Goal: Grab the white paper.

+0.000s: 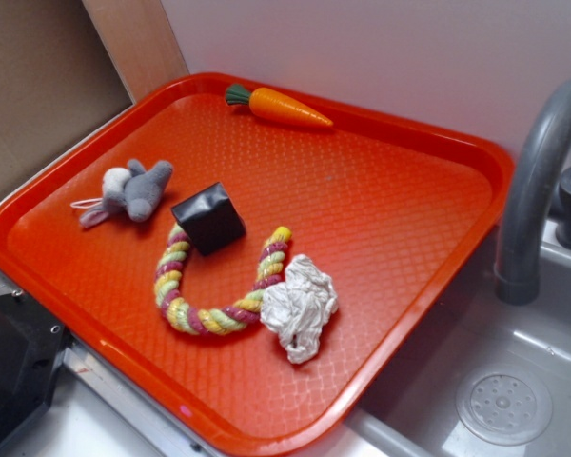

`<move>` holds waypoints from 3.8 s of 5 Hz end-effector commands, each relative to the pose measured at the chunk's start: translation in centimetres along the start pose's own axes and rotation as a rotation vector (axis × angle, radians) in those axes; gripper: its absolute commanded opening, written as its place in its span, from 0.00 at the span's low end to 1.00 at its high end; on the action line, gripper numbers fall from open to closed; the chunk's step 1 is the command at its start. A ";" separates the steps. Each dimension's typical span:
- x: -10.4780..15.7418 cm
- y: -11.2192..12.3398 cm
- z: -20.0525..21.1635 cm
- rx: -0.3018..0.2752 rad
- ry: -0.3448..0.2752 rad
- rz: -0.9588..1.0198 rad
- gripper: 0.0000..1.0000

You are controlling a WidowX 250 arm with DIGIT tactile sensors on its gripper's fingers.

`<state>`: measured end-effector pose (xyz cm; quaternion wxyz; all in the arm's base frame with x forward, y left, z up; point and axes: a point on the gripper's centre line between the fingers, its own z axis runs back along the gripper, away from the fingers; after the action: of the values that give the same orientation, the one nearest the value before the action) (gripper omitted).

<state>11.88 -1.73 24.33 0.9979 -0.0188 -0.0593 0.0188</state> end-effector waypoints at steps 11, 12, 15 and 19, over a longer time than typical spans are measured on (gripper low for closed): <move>2.9 -16.6 -18.2 -0.239 -0.008 -1.506 1.00; 2.7 -17.0 -20.0 -0.207 0.043 -1.540 1.00; 1.8 -16.9 -22.9 -0.122 0.164 -1.630 0.99; 7.3 -10.7 -14.3 0.161 0.042 -1.269 0.00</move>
<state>22.63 -11.97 10.13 0.8179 0.0929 -0.0013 -0.5678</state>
